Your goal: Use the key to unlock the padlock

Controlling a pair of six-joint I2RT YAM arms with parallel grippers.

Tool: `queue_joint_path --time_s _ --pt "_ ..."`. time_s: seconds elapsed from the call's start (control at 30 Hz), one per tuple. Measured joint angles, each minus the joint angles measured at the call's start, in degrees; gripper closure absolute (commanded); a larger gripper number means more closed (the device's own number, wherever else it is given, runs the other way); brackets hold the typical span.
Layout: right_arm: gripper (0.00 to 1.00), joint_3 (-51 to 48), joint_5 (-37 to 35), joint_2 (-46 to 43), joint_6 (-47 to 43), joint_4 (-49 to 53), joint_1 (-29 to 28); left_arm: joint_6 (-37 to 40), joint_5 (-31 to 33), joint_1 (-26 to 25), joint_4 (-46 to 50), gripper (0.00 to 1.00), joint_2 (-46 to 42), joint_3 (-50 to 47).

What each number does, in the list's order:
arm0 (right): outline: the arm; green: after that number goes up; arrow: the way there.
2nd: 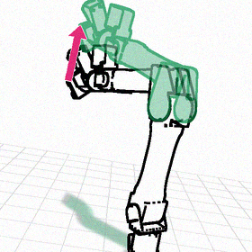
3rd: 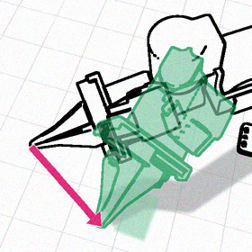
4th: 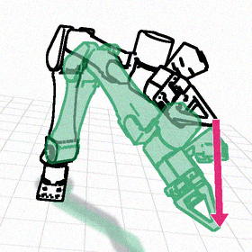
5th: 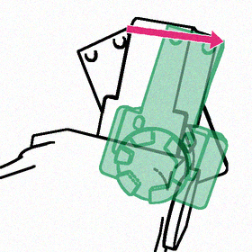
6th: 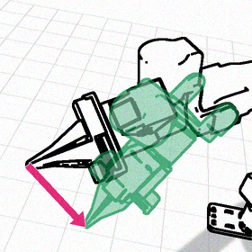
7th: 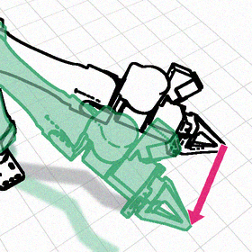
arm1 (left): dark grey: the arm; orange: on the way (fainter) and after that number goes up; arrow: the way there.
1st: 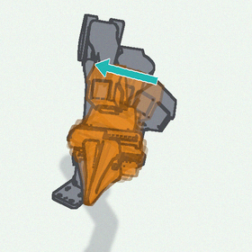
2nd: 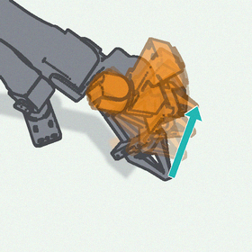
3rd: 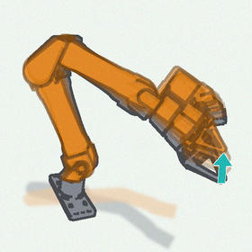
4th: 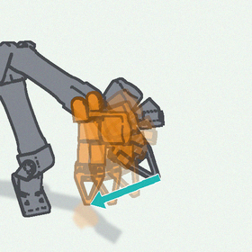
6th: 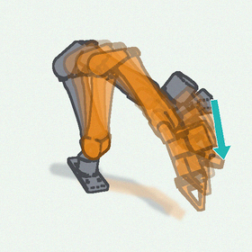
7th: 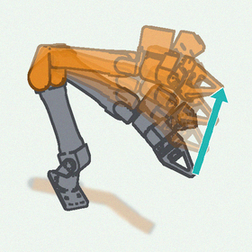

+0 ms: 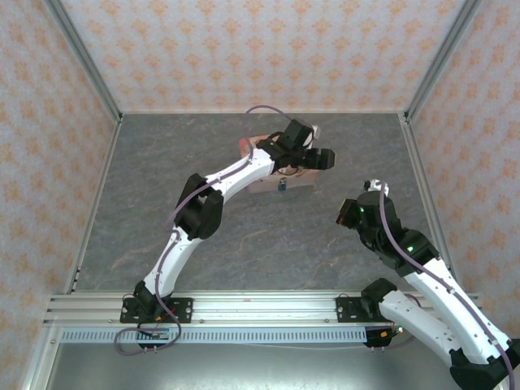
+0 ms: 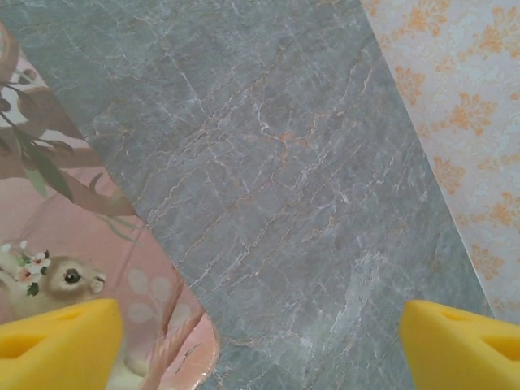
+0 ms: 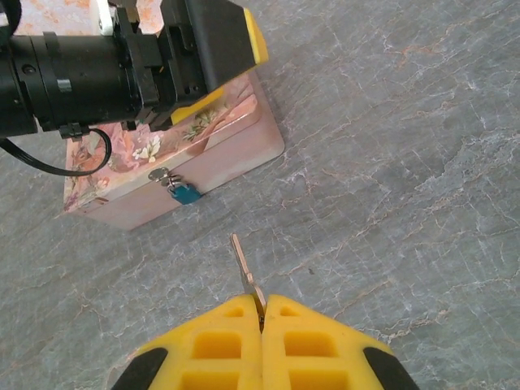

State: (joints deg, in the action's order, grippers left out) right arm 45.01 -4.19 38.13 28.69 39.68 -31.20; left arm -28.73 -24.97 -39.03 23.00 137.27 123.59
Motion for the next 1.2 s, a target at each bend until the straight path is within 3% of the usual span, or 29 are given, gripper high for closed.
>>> queue_joint_path --time_s 0.33,0.63,0.83,1.2 --pt "1.00 0.00 -0.28 0.87 -0.07 0.15 0.07 0.13 -0.11 -1.16 -10.38 0.13 -14.36 -24.65" --pt "1.00 -1.18 6.40 4.15 -0.22 -2.80 3.37 -2.89 1.88 -4.26 -19.04 0.13 -25.11 -42.05" --pt "1.00 -3.63 11.61 4.98 -0.02 -6.23 5.27 -5.51 2.89 -6.01 -23.34 0.13 -29.14 -48.48" --pt "1.00 -6.93 20.17 8.72 0.07 -14.36 5.53 -6.54 5.31 -6.08 -20.70 0.10 -37.64 -51.89"
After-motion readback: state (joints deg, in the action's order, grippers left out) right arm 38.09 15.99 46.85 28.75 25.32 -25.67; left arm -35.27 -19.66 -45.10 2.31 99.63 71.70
